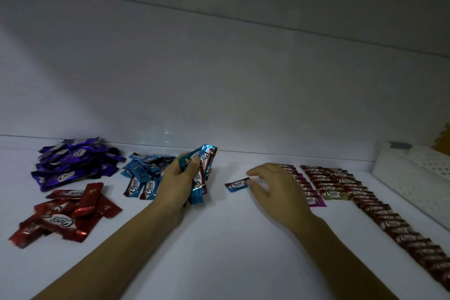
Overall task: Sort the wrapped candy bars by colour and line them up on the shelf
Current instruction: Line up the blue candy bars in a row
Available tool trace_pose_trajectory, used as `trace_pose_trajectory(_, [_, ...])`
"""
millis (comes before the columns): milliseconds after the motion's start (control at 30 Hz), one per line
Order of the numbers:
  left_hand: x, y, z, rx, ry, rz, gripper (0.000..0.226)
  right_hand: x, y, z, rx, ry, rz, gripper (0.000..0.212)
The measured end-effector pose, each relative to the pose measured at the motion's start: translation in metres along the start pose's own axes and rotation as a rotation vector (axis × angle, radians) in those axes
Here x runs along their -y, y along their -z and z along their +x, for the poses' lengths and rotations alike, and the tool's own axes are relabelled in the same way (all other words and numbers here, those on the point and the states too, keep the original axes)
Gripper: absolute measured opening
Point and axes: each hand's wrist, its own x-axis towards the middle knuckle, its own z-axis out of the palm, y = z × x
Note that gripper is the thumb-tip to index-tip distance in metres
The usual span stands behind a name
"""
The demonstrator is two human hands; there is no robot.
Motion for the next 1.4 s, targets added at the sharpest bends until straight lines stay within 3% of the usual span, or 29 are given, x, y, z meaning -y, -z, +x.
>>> trace_pose_trajectory(133, [0.002,-0.001,-0.003,0.029,-0.013,0.014,0.017,0.014,-0.020,0.005,0.367,0.052,-0.164,0.043])
trace_pose_trajectory(267, [0.001,-0.001,-0.004,0.035,-0.008,0.010,0.022,0.008,-0.027,0.029,0.485,-0.104,-0.181,0.061])
trace_pose_trajectory(433, [0.001,0.000,-0.002,0.045,-0.014,0.050,0.028,-0.009,-0.041,0.031,0.438,-0.176,-0.148,0.062])
trace_pose_trajectory(867, [0.004,-0.006,-0.006,0.066,-0.073,0.060,0.014,-0.019,-0.044,0.038,0.283,-0.270,-0.173,0.065])
trace_pose_trajectory(933, [0.003,-0.007,-0.007,0.072,-0.079,0.054,0.014,-0.013,-0.041,0.039,0.194,-0.257,-0.049,0.055])
trace_pose_trajectory(1000, [0.002,-0.007,-0.008,0.086,-0.096,0.066,0.014,0.000,-0.034,0.043,0.085,-0.325,0.354,0.042])
trace_pose_trajectory(1067, [0.001,-0.008,-0.009,0.106,-0.117,0.082,0.015,0.019,-0.024,0.045,0.128,-0.413,0.847,0.040])
trace_pose_trajectory(1100, [0.001,-0.007,-0.009,0.114,-0.126,0.087,0.017,0.026,-0.022,0.045,0.163,-0.417,0.969,0.037])
trace_pose_trajectory(1233, [0.000,-0.007,-0.010,0.149,-0.149,0.109,0.018,0.036,-0.018,0.039,0.164,-0.378,1.079,0.009])
trace_pose_trajectory(1400, [0.000,-0.008,-0.010,0.158,-0.137,0.100,0.016,0.038,-0.017,0.037,0.154,-0.399,1.098,0.019])
